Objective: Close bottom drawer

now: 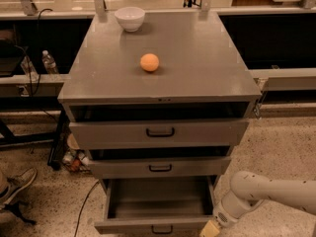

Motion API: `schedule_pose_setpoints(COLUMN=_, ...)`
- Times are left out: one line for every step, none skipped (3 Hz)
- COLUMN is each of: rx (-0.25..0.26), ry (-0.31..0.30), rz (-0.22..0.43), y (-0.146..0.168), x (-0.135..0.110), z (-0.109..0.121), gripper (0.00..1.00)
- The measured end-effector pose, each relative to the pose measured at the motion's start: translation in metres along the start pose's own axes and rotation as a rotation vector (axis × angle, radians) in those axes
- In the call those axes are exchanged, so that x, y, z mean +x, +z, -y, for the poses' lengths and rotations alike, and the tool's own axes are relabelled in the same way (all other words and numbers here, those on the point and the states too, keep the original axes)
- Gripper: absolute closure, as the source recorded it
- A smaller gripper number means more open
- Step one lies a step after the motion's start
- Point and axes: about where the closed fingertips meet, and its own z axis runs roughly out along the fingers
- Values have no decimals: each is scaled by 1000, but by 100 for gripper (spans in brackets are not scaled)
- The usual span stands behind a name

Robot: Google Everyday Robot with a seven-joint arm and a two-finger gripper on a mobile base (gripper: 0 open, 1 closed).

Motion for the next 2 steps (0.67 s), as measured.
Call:
schedule_pose_setpoints(rx=-30, ry=19, rz=35, y=45, x=8, z=24, gripper=81)
schedule_pose_setpoints(rx=-38, ry=29, rz=62, y=76, x=11, z=40, gripper=100)
